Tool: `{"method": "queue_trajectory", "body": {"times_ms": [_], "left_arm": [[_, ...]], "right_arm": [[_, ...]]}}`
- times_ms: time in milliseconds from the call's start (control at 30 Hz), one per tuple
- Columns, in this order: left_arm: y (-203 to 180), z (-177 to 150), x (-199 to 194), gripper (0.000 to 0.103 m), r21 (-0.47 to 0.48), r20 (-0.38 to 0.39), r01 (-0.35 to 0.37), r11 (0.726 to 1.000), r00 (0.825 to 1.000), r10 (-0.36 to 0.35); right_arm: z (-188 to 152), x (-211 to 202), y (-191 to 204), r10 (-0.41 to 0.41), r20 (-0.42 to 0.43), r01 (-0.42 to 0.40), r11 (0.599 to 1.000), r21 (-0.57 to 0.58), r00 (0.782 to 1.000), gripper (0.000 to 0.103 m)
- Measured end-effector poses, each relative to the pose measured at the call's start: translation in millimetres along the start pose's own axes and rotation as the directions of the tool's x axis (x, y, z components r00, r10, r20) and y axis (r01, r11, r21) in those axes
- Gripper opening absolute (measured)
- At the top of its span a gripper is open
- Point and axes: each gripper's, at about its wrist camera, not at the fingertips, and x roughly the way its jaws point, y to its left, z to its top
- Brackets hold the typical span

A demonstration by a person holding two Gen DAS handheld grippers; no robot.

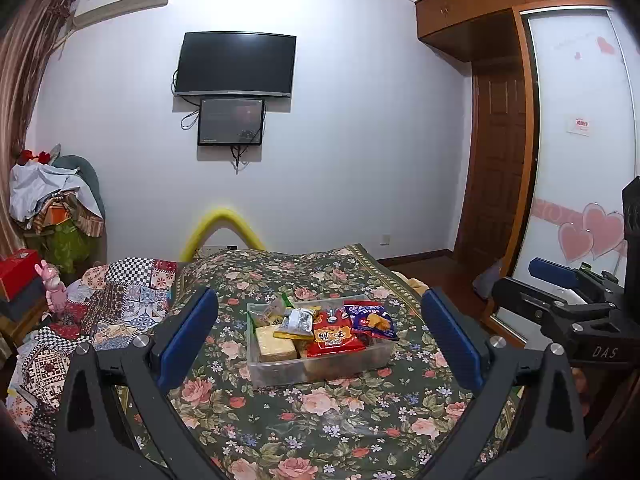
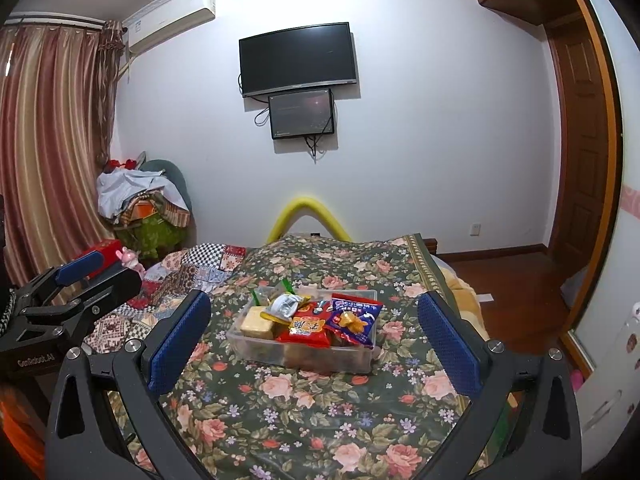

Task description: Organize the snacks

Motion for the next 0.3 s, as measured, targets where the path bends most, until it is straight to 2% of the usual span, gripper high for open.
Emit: {"method": "queue_trajectory", "body": {"times_ms": [300], "left_arm": [[0.8, -1.6, 1.2, 0.103, -0.006, -0.008, 0.011, 1.0, 1.0, -0.011]], "right_arm": [[0.2, 0.7, 0.4, 0.001, -0.005, -0.001, 1.0, -0.002, 1.0, 0.103]]}}
